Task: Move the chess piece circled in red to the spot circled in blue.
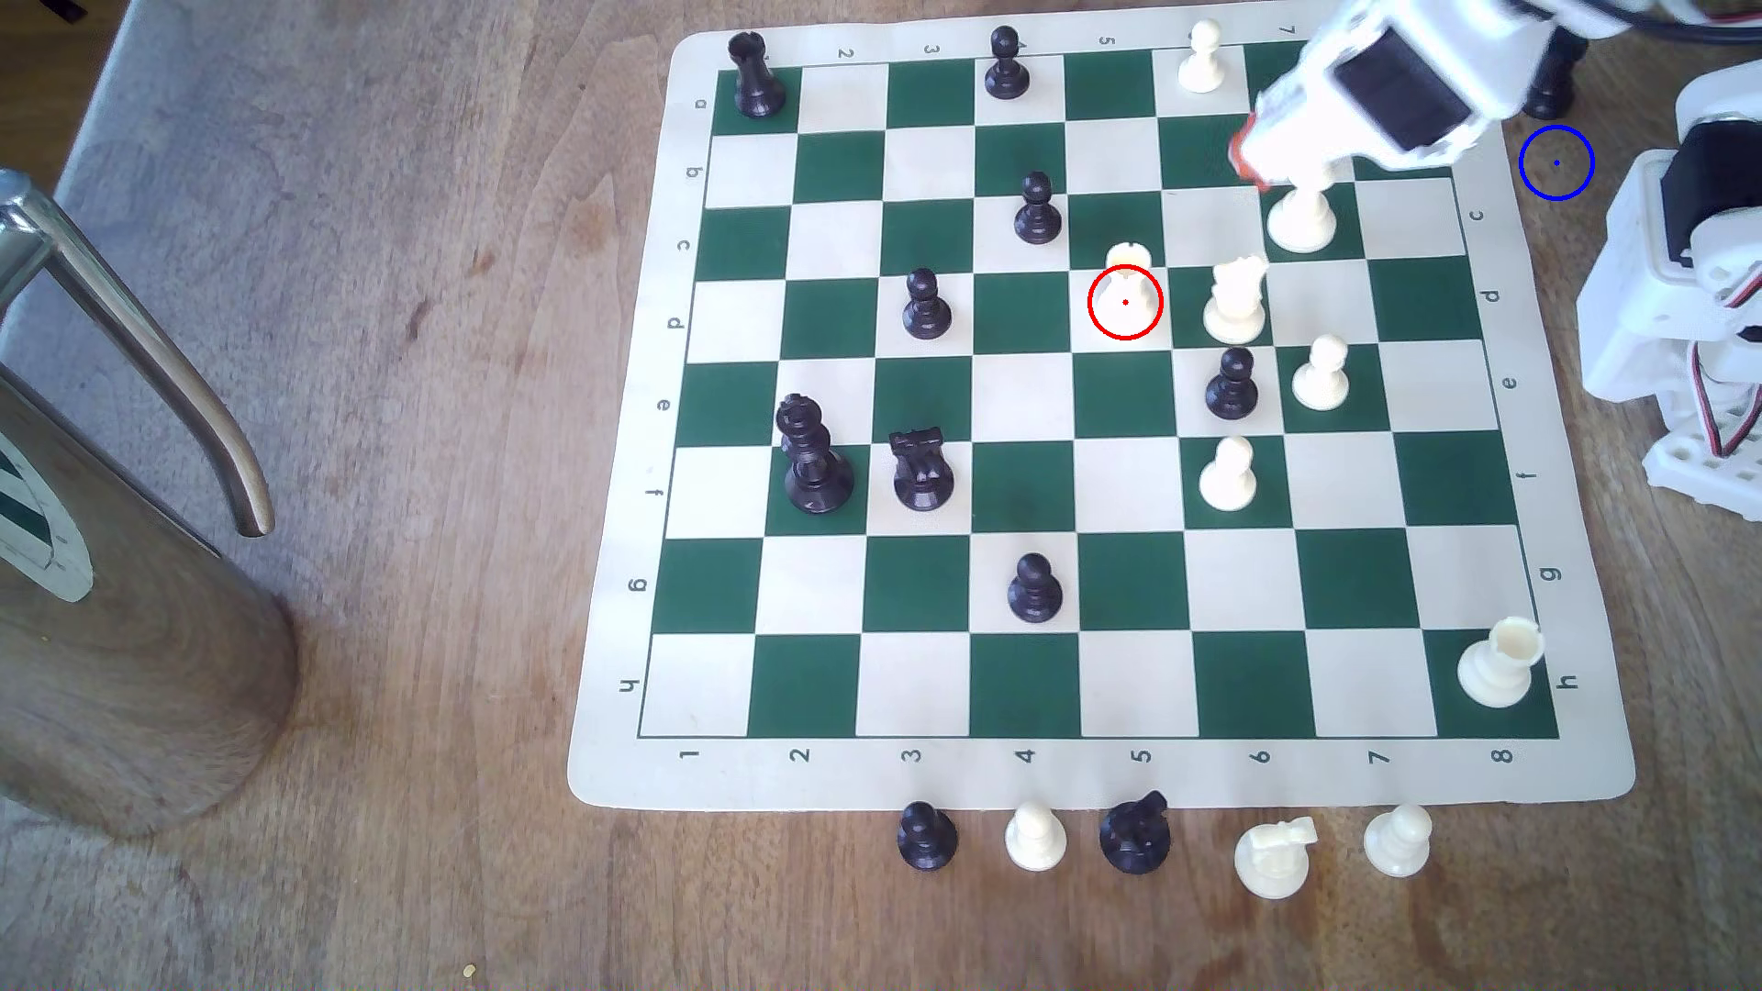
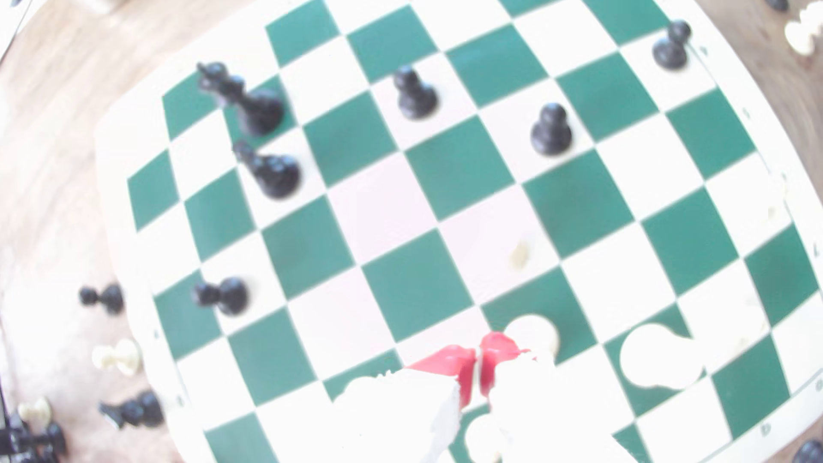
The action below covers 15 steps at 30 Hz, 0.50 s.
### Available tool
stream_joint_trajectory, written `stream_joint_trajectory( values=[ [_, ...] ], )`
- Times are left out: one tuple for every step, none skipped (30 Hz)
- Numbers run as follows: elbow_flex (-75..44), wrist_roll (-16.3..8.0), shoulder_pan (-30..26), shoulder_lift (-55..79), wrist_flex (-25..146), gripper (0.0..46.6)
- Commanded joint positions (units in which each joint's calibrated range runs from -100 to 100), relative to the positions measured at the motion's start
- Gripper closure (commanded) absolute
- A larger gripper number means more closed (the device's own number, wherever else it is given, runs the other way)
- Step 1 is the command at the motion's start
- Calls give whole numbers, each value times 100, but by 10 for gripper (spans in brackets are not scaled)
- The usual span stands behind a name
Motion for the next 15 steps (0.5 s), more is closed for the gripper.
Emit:
stream_joint_trajectory(
  values=[
    [-1068, -142, 127, 991, 25, 419],
    [-1167, -171, 158, 1178, 25, 408],
    [-1340, -205, 220, 1475, 25, 400],
    [-1403, -215, 260, 1611, 25, 395],
    [-1485, -215, 314, 1755, 25, 389],
    [-1548, -215, 353, 1857, 25, 378],
    [-1639, -215, 416, 1976, 66, 351],
    [-1739, -186, 510, 2095, 99, 317],
    [-1766, -181, 533, 2146, 90, 311],
    [-1802, -176, 541, 2205, 90, 311],
    [-1829, -176, 549, 2256, 90, 309],
    [-1920, -176, 572, 2409, 107, 304],
    [-2002, -200, 588, 2544, 115, 294],
    [-2065, -225, 604, 2663, 123, 283],
    [-2110, -244, 612, 2782, 131, 272]
  ],
)
